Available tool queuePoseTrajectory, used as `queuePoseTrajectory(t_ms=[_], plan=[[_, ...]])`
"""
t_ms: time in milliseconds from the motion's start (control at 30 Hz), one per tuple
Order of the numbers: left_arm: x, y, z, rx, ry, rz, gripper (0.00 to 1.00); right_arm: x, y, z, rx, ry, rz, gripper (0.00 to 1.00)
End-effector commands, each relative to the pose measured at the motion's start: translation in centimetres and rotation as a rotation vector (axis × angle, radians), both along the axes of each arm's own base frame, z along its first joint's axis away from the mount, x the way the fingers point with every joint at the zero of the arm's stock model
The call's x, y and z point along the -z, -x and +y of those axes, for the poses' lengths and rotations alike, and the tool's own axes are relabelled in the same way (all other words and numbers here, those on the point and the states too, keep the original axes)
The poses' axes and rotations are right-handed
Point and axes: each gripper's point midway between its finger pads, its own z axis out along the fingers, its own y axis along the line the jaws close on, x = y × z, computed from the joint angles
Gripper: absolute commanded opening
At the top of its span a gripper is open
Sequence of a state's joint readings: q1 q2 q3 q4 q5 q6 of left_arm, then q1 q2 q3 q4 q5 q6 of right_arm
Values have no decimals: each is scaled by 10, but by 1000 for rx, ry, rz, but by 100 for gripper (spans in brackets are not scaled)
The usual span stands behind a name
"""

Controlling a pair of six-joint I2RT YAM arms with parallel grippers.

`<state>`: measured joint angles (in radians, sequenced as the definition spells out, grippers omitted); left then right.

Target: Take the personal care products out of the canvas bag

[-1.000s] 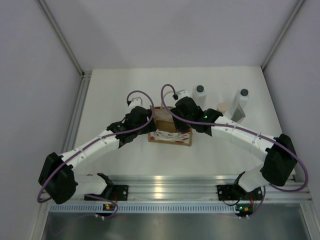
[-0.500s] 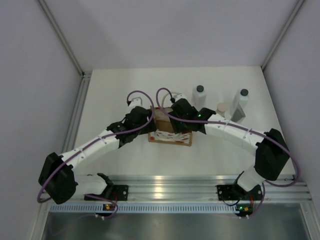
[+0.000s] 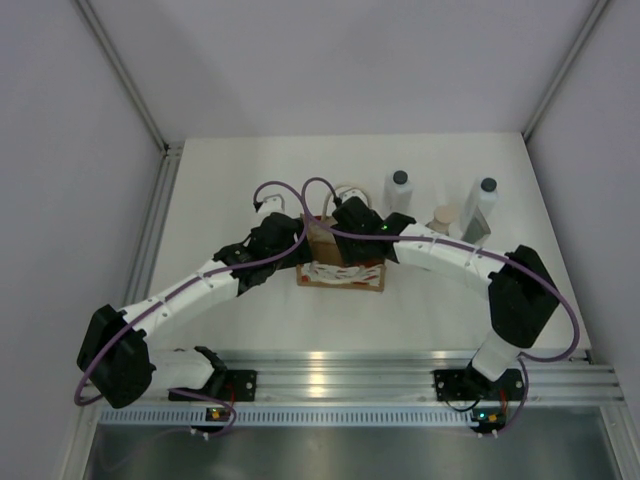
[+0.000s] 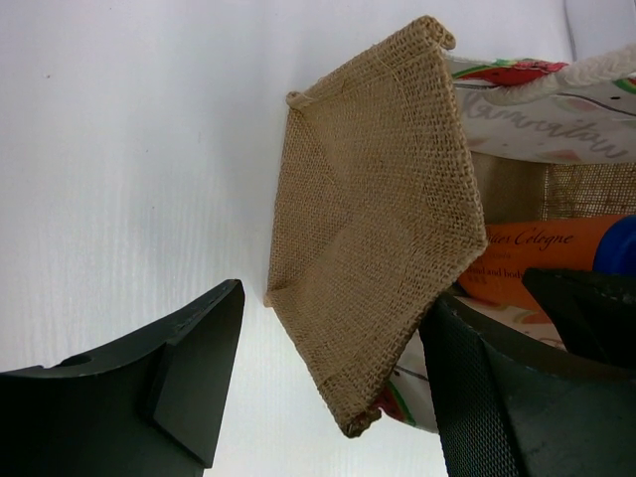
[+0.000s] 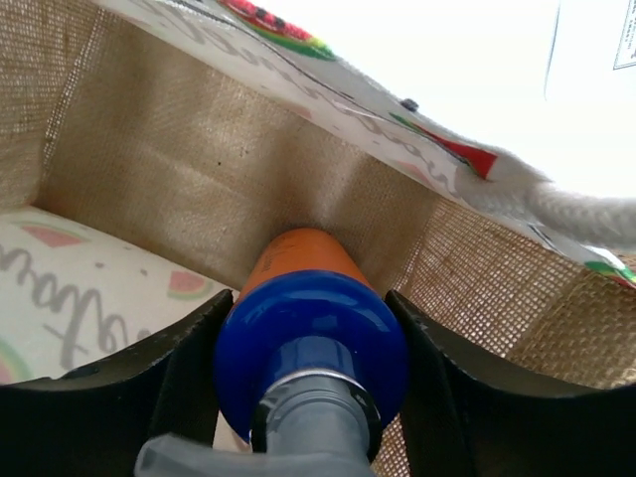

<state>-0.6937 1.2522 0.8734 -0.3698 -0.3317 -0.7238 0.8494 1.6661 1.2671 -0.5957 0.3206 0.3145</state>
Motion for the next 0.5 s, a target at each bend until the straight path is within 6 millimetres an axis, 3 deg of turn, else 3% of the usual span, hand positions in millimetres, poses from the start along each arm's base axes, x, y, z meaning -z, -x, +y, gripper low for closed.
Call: queuePoseTrajectory(t_ms=[0,33,233,333,467], plan=[[-18,-6,0,-13,22,-50,74,4,0,3,-8,27,5,57],[-17,-6,0,-12,20,-49,74,6,-1,3,-5,28,6,47],[-17,-6,1,-13,14,-50,74,-2,-7,1,3,18,-38,14],[-17,-7,1,-13,13,-52,74,-11,-7,0,-3,-8,-74,3],[-17,-8,1,-12,10,-50,74,-34,-16,11,-19,-109,-177,0]])
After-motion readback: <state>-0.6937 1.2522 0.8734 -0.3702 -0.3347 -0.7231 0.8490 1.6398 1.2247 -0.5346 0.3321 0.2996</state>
